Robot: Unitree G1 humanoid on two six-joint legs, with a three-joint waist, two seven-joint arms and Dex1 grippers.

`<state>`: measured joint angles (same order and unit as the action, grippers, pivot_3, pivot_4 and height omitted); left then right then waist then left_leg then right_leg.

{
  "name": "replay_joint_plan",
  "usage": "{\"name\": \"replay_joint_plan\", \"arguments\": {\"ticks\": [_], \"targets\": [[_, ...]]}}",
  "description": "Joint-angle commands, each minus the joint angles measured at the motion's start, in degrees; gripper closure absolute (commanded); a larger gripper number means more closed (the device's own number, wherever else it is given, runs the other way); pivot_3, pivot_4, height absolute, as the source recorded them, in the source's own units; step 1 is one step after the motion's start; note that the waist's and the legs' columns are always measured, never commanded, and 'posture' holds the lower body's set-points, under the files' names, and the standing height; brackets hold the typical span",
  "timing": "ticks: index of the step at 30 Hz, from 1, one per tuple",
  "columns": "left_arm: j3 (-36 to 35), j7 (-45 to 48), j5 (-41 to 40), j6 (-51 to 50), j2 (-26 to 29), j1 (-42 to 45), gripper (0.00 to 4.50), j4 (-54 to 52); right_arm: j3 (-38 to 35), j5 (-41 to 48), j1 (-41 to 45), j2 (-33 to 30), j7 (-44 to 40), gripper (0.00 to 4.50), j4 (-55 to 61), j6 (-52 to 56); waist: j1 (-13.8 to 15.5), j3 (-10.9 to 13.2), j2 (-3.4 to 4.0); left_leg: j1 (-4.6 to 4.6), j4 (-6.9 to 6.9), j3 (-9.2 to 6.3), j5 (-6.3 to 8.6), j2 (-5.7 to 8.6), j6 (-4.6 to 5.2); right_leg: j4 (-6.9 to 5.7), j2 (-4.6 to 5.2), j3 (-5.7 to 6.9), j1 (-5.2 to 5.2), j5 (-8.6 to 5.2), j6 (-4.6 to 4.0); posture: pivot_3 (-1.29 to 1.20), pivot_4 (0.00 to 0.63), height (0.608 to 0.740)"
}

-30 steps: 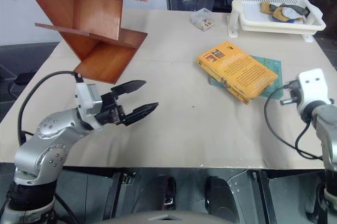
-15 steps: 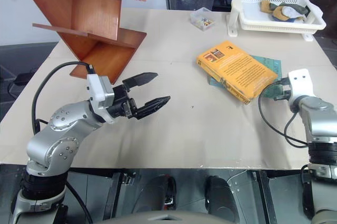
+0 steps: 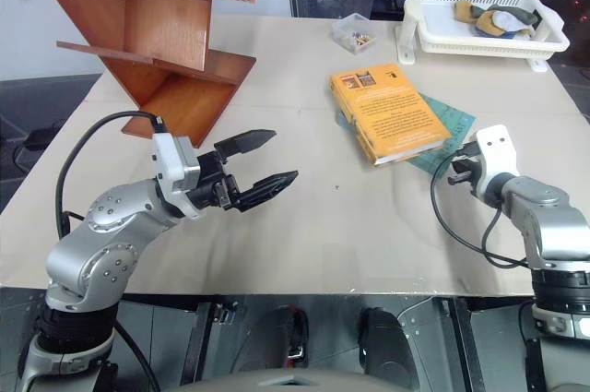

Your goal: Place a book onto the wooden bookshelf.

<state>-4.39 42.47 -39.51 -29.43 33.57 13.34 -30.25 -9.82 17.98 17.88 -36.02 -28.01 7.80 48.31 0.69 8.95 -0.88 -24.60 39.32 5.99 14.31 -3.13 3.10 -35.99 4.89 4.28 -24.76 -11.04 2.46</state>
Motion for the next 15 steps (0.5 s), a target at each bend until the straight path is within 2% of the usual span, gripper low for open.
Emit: {"name": "replay_joint_plan", "arguments": {"ticks": [1,4,6,8,12,15], "targets": [[-0.8,0.4,0.0,1.3,0.1,0.9,0.00,-0.5,-0.4,1.4,-0.6,-0.4,-1.1,4.42,4.0,0.6,0.0,0.0,0.00,0.00,0.00,0.00,0.00,0.00,0.00,0.00,0.00,0.00,0.00,0.00,0.00,0.00,0.150,0.740],[-0.9,0.2,0.4,1.4,0.1,0.7,0.00,-0.3,-1.6,1.4,-2.6,-2.5,-1.2,4.42,7.1,2.2,0.1,0.0,0.00,0.00,0.00,0.00,0.00,0.01,0.00,0.00,0.01,0.00,0.00,0.00,0.00,0.00,0.150,0.740],[-1.0,-1.5,0.8,0.9,-0.6,0.3,0.00,0.2,-2.7,0.5,-4.9,-6.6,-2.6,4.42,11.1,2.4,0.3,0.0,0.02,-0.01,0.00,-0.02,0.00,0.01,0.00,0.00,0.01,0.02,0.00,0.00,-0.01,0.00,0.150,0.740],[-0.5,-3.1,1.9,0.7,-1.4,0.1,0.00,0.9,-3.0,-0.3,-3.7,-9.4,-2.7,4.42,12.7,2.3,0.1,0.0,0.02,-0.03,0.00,-0.02,0.00,0.03,0.00,0.01,0.04,0.03,0.00,0.00,0.00,0.00,0.150,0.740],[2.0,-5.9,4.1,-0.6,-3.2,1.6,0.00,3.0,2.4,-4.2,8.7,-10.3,-1.3,4.42,5.1,-0.9,-0.9,0.1,0.14,0.12,0.01,0.07,0.13,0.00,0.23,-0.06,0.00,-0.11,0.00,-0.19,0.01,0.00,0.150,0.740],[3.1,-7.2,4.1,-2.9,-4.2,3.5,0.00,4.4,10.6,-11.6,19.5,-8.6,-0.9,4.42,-9.7,-9.0,-1.3,0.1,0.09,0.26,0.03,0.09,0.13,-0.01,0.23,-0.24,-0.03,-0.17,0.04,-0.24,-0.06,0.00,0.150,0.740]]}}
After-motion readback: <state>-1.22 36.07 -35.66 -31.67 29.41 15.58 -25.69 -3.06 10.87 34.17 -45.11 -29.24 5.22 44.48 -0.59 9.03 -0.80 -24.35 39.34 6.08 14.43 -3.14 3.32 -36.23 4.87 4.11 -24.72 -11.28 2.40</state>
